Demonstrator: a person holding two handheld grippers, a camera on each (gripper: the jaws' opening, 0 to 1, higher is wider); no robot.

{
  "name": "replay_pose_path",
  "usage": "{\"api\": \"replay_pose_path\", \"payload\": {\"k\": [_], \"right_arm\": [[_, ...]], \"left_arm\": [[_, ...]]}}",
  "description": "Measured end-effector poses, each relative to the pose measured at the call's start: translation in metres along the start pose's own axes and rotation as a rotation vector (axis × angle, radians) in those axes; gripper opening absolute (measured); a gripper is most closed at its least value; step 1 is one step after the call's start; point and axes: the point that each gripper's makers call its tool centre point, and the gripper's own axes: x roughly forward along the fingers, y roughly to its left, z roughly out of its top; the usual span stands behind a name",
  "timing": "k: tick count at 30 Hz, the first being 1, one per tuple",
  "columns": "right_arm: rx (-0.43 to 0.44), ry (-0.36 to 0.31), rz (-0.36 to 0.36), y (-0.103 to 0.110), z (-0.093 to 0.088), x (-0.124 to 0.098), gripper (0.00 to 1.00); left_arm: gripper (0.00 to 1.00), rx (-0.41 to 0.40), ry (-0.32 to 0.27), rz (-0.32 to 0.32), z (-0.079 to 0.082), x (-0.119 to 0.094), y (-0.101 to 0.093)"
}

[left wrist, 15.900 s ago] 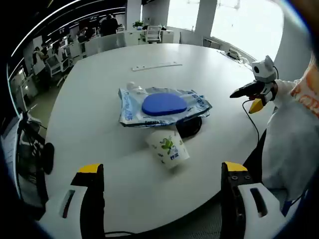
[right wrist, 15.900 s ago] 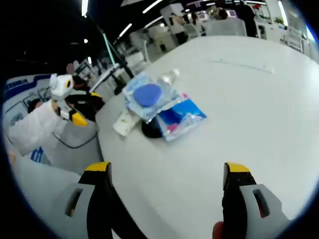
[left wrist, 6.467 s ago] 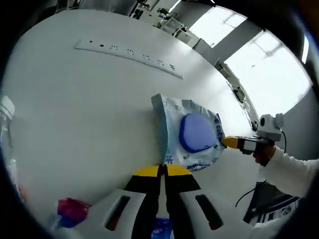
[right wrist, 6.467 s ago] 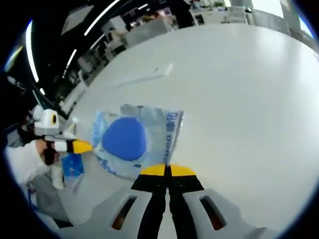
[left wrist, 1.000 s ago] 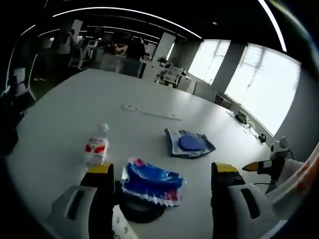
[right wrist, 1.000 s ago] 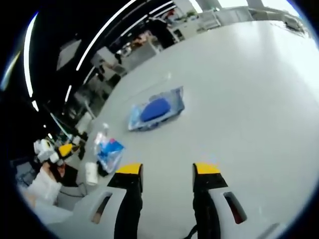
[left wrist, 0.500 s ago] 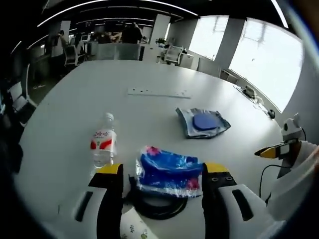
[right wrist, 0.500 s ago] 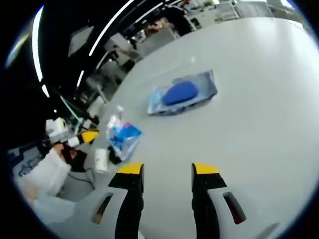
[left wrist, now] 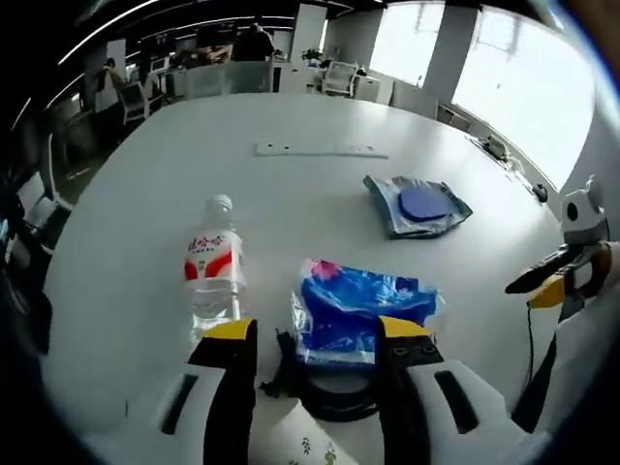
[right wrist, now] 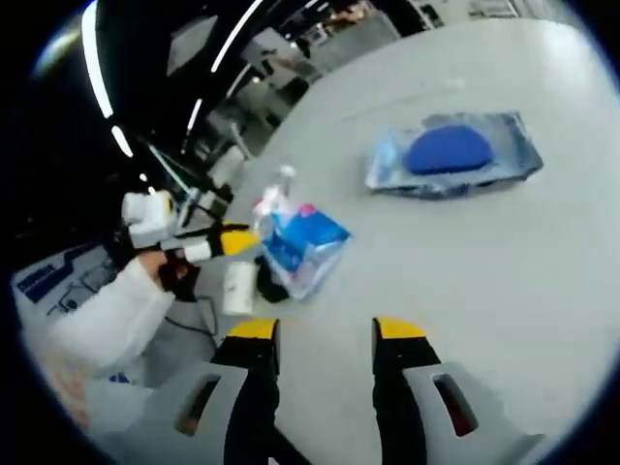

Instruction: Arrange the tabletop items into an orderly group along one side of the table until the central work area is clear of visible clutter.

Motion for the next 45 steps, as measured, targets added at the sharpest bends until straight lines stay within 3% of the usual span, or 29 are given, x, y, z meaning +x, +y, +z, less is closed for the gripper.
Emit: {"api": "replay_pose_path", "payload": {"k": [4, 7, 11, 14, 20, 22, 25, 27, 30, 35, 38, 45], "right_arm": [[0.04, 0.018, 0.036, 0.014, 0.007, 0.023, 0.36], [0.005, 0.056, 0.049, 0.025, 0.006, 0.041, 0.36], [-0.002, 0.1, 0.025, 0.023, -0.001, 0.056, 0.36], [0.063, 0.093, 0.017, 0.023, -0.001, 0.065, 0.37], [-0.008, 0.145, -0.027, 0.019, -0.008, 0.084, 0.34], [-0.009, 0.139, -0.054, 0.012, -0.008, 0.088, 0.29], [-0.019, 0.117, -0.041, 0.014, -0.004, 0.088, 0.13], [-0.041, 0.12, -0.063, 0.01, -0.004, 0.087, 0.13], [-0.042, 0.114, -0.078, 0.005, -0.005, 0.085, 0.05], [0.088, 0.038, -0.084, -0.003, 0.004, 0.076, 0.0], [0.107, 0.01, -0.081, -0.007, 0.01, 0.069, 0.0], [0.208, -0.083, -0.045, -0.01, 0.023, 0.049, 0.0]], "left_arm": [[0.42, 0.011, 0.019, 0.0, -0.002, 0.006, 0.002], [0.38, 0.0, 0.022, -0.006, -0.003, 0.008, 0.002], [0.33, 0.003, 0.045, -0.02, -0.008, 0.011, 0.001], [0.3, 0.009, 0.061, -0.023, -0.013, 0.013, 0.0], [0.2, -0.019, 0.069, -0.014, -0.019, 0.015, 0.004], [0.16, -0.022, 0.079, -0.01, -0.021, 0.015, 0.004], [0.04, -0.039, 0.084, -0.008, -0.023, 0.014, 0.003], [0.0, -0.043, 0.077, 0.001, -0.022, 0.012, 0.005], [0.0, -0.074, 0.059, -0.025, -0.02, 0.008, 0.0], [0.0, -0.119, 0.025, -0.052, -0.015, 0.001, -0.008], [0.0, -0.161, -0.001, -0.067, -0.011, -0.003, -0.014], [0.0, -0.306, -0.122, -0.155, 0.014, -0.023, -0.036]]}}
